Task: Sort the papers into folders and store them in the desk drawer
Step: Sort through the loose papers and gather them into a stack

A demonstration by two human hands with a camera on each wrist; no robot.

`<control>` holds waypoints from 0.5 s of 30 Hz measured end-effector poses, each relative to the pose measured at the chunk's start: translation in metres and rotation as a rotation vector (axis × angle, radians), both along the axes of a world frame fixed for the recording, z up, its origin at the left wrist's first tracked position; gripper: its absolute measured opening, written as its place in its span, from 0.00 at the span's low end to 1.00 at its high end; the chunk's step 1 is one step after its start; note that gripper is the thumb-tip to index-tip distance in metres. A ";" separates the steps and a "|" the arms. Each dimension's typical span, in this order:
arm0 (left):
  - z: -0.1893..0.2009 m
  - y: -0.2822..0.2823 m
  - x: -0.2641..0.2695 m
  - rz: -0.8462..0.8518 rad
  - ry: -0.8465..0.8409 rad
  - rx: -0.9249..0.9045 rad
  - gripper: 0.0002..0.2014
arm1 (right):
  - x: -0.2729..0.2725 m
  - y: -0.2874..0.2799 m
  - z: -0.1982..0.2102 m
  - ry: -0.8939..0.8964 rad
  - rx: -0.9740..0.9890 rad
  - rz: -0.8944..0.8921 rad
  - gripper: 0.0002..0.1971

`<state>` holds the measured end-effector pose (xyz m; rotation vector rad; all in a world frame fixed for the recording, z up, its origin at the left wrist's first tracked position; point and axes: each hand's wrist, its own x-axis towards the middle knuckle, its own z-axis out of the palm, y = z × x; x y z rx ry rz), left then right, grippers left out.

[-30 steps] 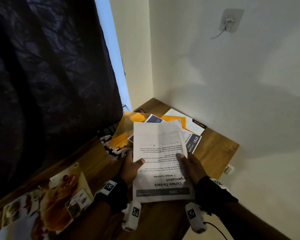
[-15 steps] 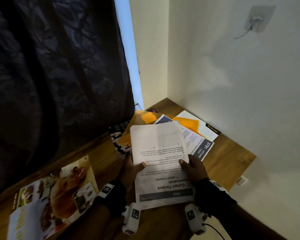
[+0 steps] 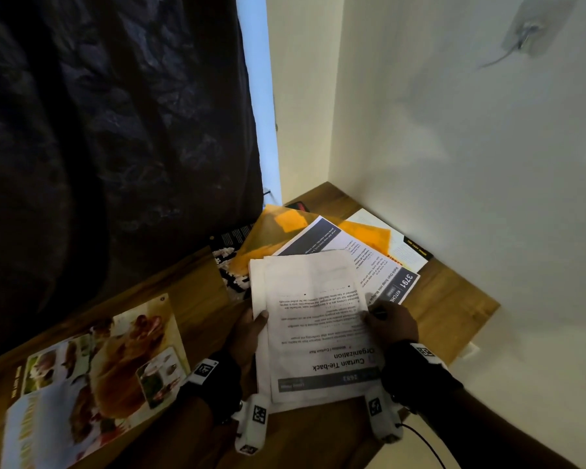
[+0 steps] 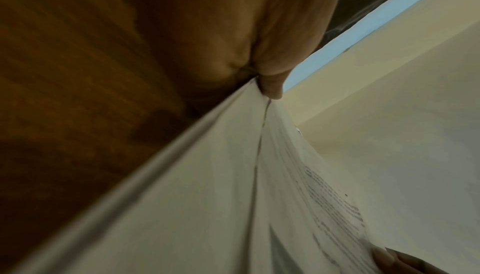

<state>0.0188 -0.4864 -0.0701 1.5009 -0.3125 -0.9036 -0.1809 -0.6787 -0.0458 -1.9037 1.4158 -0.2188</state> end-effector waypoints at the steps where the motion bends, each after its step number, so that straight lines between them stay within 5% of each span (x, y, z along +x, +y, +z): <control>1: -0.001 0.000 0.000 0.003 -0.015 0.002 0.13 | -0.002 -0.001 0.001 -0.013 -0.008 -0.026 0.12; 6: -0.007 0.002 -0.001 0.008 -0.050 -0.018 0.14 | -0.008 -0.003 0.009 -0.163 0.037 -0.249 0.15; 11: -0.009 -0.003 0.000 0.028 -0.097 -0.005 0.18 | -0.017 0.015 0.021 -0.586 0.087 -0.488 0.21; 15: -0.014 -0.003 0.000 0.058 -0.048 -0.027 0.23 | -0.018 0.025 0.023 -0.593 0.065 -0.499 0.16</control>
